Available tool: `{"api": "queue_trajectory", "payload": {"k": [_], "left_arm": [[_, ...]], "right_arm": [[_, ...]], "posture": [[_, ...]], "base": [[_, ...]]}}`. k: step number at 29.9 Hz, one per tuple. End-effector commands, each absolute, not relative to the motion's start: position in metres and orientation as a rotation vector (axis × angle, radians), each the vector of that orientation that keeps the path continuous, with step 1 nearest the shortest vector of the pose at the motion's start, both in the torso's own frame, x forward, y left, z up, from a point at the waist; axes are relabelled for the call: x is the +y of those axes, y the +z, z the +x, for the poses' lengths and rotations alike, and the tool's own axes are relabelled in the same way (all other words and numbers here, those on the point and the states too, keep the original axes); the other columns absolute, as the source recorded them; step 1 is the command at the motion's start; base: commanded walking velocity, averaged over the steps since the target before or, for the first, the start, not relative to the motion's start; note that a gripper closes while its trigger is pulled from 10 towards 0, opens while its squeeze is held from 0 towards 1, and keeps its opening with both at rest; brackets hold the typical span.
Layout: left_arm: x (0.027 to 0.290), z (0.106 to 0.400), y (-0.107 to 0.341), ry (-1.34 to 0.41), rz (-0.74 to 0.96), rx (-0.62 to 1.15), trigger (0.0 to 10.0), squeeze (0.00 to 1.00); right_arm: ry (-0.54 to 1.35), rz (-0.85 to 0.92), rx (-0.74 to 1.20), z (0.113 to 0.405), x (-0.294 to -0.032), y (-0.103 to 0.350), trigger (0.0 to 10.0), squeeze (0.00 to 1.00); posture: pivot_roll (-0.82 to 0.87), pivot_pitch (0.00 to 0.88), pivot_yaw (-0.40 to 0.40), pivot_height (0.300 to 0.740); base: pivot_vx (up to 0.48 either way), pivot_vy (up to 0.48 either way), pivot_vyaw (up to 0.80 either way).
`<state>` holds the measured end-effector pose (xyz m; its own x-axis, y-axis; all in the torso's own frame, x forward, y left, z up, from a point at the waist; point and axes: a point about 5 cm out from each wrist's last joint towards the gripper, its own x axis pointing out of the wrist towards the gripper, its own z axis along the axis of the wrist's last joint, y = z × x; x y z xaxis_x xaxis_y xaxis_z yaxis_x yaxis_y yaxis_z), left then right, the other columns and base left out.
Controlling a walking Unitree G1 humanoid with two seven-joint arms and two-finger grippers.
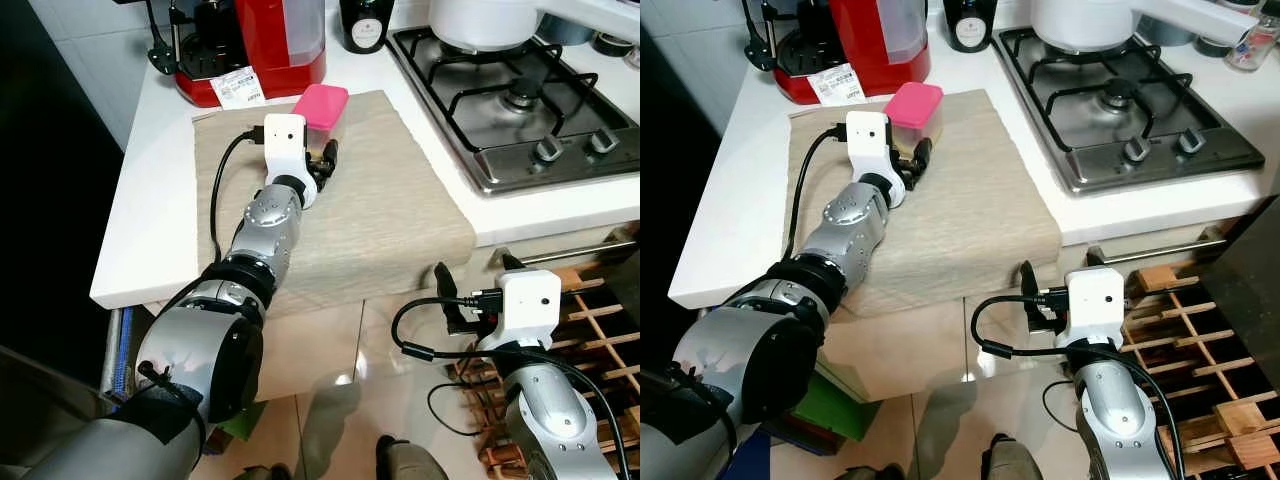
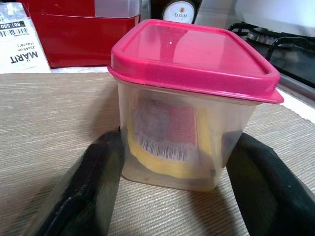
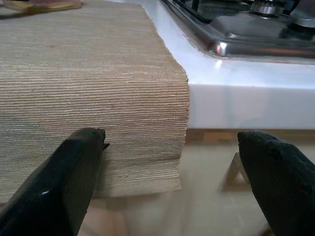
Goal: Restocking fridge
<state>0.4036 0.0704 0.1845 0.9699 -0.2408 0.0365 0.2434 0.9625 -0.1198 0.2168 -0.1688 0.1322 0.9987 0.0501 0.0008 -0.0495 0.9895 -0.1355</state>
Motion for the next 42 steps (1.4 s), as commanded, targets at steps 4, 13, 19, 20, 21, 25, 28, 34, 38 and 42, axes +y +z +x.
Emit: {"api": "queue_trajectory", "payload": {"k": [4, 13, 19, 20, 21, 25, 28, 34, 38, 42], "left_arm": [[0.068, 0.401, 0.171, -0.269, -0.148, 0.044, 0.0, 0.0], [0.078, 0.408, 0.217, -0.319, -0.111, -0.185, 0.0, 0.0], [0.104, 0.408, 0.26, -0.342, -0.062, -0.406, 0.0, 0.0], [0.117, 0.404, 0.27, -0.344, -0.05, -0.469, 0.0, 0.0], [0.122, 0.402, 0.272, -0.344, -0.049, -0.485, 0.0, 0.0], [0.139, 0.39, 0.273, -0.328, -0.011, -0.532, 5.5, 0.0], [0.146, 0.383, 0.272, -0.317, 0.028, -0.548, 10.0, 0.0], [0.154, 0.339, 0.263, -0.246, -0.005, -0.55, 10.0, 0.0], [0.149, 0.318, 0.237, -0.228, -0.041, -0.48, 10.0, 0.0], [0.146, 0.305, 0.224, -0.211, 0.007, -0.449, 10.0, 0.0]], "right_arm": [[0.054, -0.134, -0.012, 0.218, -0.167, 0.135, 10.0, 0.08], [0.074, -0.082, -0.033, 0.239, -0.156, 0.132, 10.0, 0.07], [0.123, -0.05, -0.071, 0.263, -0.14, 0.132, 10.0, 0.08], [0.128, -0.049, -0.095, 0.273, -0.138, 0.135, 10.0, 0.08], [0.125, -0.05, -0.102, 0.277, -0.138, 0.136, 10.0, 0.08], [0.107, -0.055, -0.14, 0.283, -0.142, 0.143, 10.0, 0.08], [0.098, -0.06, -0.152, 0.29, -0.146, 0.143, 10.0, 0.07], [0.074, -0.085, -0.169, 0.296, -0.155, 0.141, 10.0, 0.08], [0.012, -0.097, -0.229, 0.293, -0.161, 0.152, 10.0, 0.08], [-0.043, -0.116, -0.282, 0.278, -0.165, 0.161, 10.0, 0.08]], "posture": [[-0.32, 0.138, 0.094, 0.74], [-0.24, 0.071, 0.096, 0.74], [-0.13, 0.0, 0.088, 0.74], [-0.11, 0.0, 0.083, 0.74], [-0.11, 0.0, 0.081, 0.74], [-0.09, 0.0, 0.075, 0.74], [-0.07, 0.0, 0.066, 0.74], [-0.04, 0.0, 0.052, 0.74], [-0.02, 0.0, 0.043, 0.74], [-0.02, 0.0, 0.031, 0.74]], "base": [[0.0, 0.0, 0.0], [0.0, 0.0, 0.0], [0.0, 0.0, 0.0], [0.0, 0.0, 0.0], [0.0, 0.0, 0.0], [0.0, 0.0, 0.0], [0.0, 0.0, 0.0], [0.0, 0.0, 0.0], [0.0, 0.0, 0.0], [0.0, 0.0, 0.0]]}}
